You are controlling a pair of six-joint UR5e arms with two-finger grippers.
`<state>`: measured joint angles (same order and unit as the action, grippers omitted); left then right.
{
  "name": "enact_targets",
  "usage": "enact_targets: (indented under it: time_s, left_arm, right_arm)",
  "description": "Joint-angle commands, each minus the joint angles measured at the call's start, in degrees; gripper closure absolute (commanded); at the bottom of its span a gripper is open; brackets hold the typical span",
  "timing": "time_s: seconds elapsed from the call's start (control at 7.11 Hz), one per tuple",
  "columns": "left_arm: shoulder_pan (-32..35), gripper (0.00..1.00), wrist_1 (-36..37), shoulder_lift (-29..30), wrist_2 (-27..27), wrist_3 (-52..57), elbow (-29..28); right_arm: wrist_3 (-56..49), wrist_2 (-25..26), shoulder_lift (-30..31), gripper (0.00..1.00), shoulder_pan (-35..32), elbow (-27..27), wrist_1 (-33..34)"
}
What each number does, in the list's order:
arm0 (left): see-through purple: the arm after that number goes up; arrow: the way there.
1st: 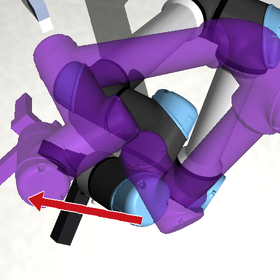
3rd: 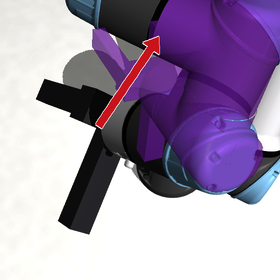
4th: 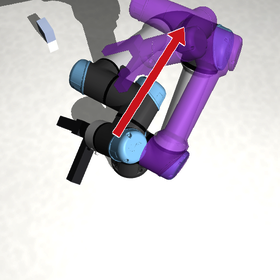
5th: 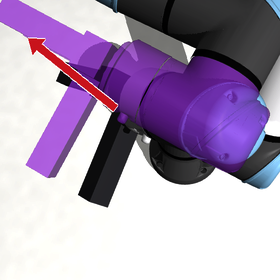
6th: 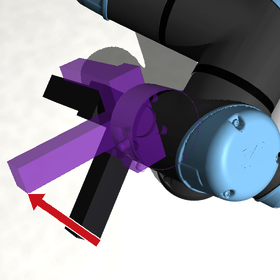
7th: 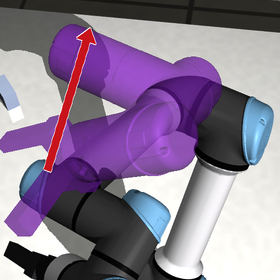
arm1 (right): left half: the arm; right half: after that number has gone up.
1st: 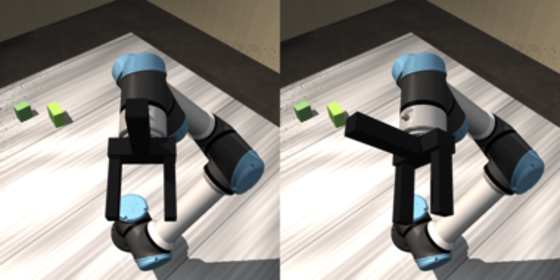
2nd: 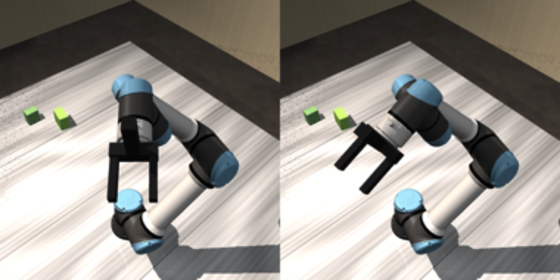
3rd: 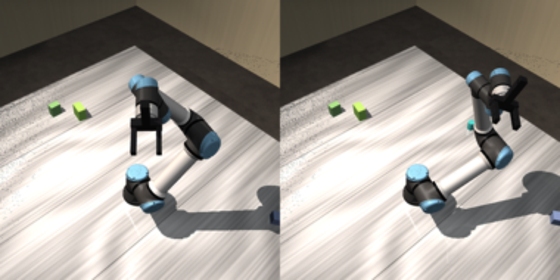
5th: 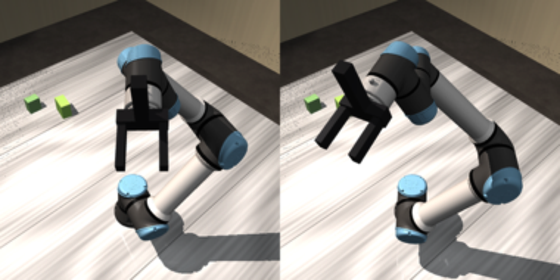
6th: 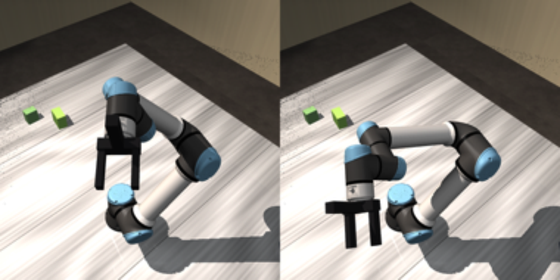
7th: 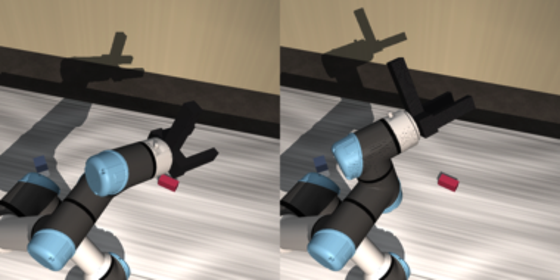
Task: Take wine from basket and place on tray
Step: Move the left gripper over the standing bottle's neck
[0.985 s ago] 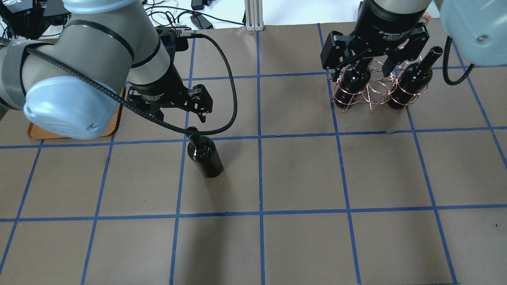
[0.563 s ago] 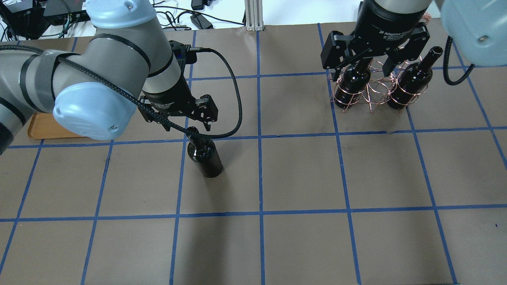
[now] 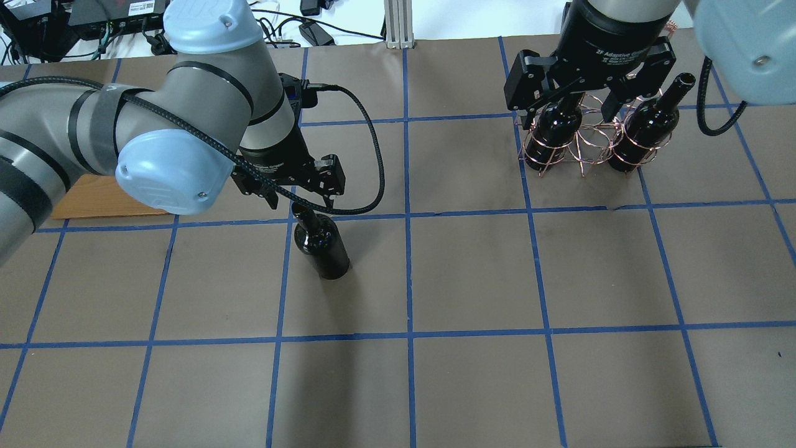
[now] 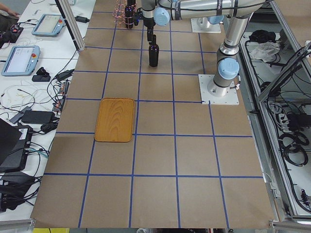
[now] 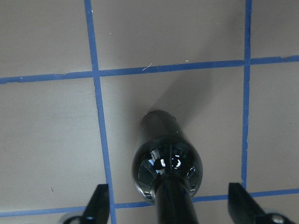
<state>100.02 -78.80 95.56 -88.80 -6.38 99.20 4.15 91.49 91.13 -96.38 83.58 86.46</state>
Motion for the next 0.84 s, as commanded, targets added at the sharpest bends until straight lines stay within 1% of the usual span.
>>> enact_targets:
  time_s: [0.0, 0.42, 0.56, 0.7]
  left_arm:
    - [0.0, 0.33, 0.13, 0.59, -0.14, 0.32, 0.3]
    - [0.0, 0.34, 0.13, 0.68, -0.14, 0.41, 0.3]
    - [0.0, 0.65, 0.13, 0.77, 0.21, 0.23, 0.21]
    - [0.0, 1.0, 0.13, 0.77, 0.38, 0.23, 0.12]
  right_arm:
    - [-0.98, 0.09, 0.01, 0.0, 0.14, -0.17, 1.16]
    - [-1.34, 0.09, 0.18, 0.0, 3.21, -1.23, 0.72]
    - [-1.34, 0.09, 0.18, 0.0, 3.21, -1.14, 0.72]
    - [-1.34, 0.18, 0.18, 0.0, 3.13, -1.14, 0.64]
